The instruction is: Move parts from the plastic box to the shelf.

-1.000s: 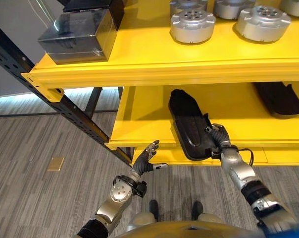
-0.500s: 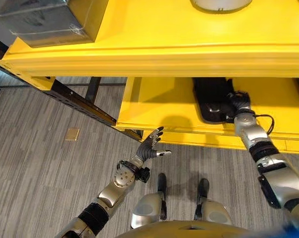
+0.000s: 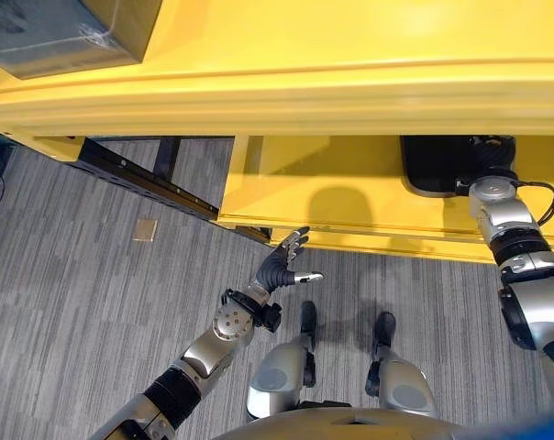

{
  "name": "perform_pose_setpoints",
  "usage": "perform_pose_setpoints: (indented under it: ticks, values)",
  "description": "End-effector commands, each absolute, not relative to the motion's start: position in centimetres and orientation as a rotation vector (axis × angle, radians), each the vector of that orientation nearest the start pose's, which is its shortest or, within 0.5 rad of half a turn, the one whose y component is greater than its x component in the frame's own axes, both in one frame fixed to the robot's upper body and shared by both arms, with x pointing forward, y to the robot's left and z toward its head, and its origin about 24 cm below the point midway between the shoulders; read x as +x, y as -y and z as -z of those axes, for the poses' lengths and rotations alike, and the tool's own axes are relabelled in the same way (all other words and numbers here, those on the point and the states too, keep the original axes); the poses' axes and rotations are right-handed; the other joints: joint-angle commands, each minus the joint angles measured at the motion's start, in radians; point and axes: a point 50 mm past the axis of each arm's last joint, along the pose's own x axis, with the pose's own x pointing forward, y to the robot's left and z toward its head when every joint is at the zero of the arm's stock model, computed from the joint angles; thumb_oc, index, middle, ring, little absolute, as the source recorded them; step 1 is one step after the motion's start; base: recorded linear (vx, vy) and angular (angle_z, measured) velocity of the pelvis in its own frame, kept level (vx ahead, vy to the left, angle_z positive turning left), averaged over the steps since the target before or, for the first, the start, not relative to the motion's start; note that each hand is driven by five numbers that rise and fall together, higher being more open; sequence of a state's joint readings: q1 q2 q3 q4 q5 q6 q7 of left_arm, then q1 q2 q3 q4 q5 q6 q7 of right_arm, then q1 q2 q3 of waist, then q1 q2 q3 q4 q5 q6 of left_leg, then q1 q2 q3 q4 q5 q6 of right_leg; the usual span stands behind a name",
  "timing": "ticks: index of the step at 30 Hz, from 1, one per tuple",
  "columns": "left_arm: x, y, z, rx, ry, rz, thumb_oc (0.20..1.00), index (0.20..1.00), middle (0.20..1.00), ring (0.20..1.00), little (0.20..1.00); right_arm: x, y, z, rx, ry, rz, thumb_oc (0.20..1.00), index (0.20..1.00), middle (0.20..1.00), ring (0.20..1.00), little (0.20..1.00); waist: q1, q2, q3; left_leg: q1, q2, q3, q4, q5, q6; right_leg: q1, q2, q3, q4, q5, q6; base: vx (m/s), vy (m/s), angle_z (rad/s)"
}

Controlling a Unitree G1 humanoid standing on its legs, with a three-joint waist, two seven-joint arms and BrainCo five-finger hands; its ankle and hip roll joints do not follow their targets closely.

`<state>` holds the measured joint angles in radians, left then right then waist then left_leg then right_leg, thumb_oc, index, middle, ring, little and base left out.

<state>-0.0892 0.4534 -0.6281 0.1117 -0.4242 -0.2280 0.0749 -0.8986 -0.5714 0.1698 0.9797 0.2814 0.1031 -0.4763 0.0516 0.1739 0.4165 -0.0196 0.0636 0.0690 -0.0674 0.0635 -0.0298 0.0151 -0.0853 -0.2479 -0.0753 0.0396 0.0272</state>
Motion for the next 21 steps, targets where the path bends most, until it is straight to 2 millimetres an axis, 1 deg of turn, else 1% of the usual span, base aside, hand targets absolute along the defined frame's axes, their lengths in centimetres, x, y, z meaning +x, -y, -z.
perform_pose_setpoints:
  ticks: [1, 10, 12, 13, 21]
  values:
    - [22.5, -9.7, -3.3, -0.037, 0.021, 0.515, 1.000, 1.000, 1.000, 1.000, 1.000, 37.7, 31.1, -16.0, -0.413, -0.095, 0.711, 0.200, 0.200, 0.200, 0.200, 0.200, 0.014, -0.006, -0.007, -0.040, 0.065, 0.013, 0.065, 0.071, -0.059, -0.107, -0.060, 0.050, 0.226, -0.062, 0.004, 0.00, -0.012, -0.05]
    - [22.4, -9.7, -3.4, -0.028, 0.026, 0.521, 1.000, 1.000, 1.000, 1.000, 1.000, 38.1, 31.6, -18.5, -0.468, -0.048, 0.725, 0.200, 0.200, 0.200, 0.200, 0.200, 0.020, 0.004, 0.015, -0.051, 0.068, 0.017, 0.069, 0.074, -0.064, -0.122, -0.065, 0.050, 0.242, -0.066, 0.008, 0.00, 0.000, 0.00]
    - [22.4, -9.8, -3.5, -0.022, 0.027, 0.519, 1.000, 1.000, 1.000, 1.000, 1.000, 38.2, 31.6, -19.0, -0.456, -0.038, 0.726, 0.200, 0.200, 0.200, 0.200, 0.200, 0.021, 0.005, 0.020, -0.055, 0.069, 0.018, 0.071, 0.073, -0.064, -0.128, -0.068, 0.052, 0.246, -0.067, 0.009, -0.01, -0.020, -0.01]
    - [22.4, -9.8, -3.6, -0.014, 0.028, 0.523, 1.000, 1.000, 1.000, 1.000, 1.000, 38.3, 31.6, -19.7, -0.445, -0.025, 0.734, 0.200, 0.200, 0.200, 0.200, 0.200, 0.022, 0.007, 0.030, -0.062, 0.071, 0.018, 0.077, 0.072, -0.065, -0.139, -0.070, 0.053, 0.257, -0.069, 0.009, -0.02, -0.036, 0.00]
    - [22.3, -10.0, -3.5, -0.010, 0.019, 0.524, 1.000, 1.000, 1.000, 1.000, 1.000, 38.4, 31.8, -21.2, -0.418, 0.011, 0.763, 0.200, 0.200, 0.200, 0.200, 0.200, 0.025, 0.015, 0.045, -0.071, 0.069, 0.019, 0.088, 0.070, -0.065, -0.156, -0.073, 0.055, 0.283, -0.079, 0.006, 0.01, -0.005, 0.00]
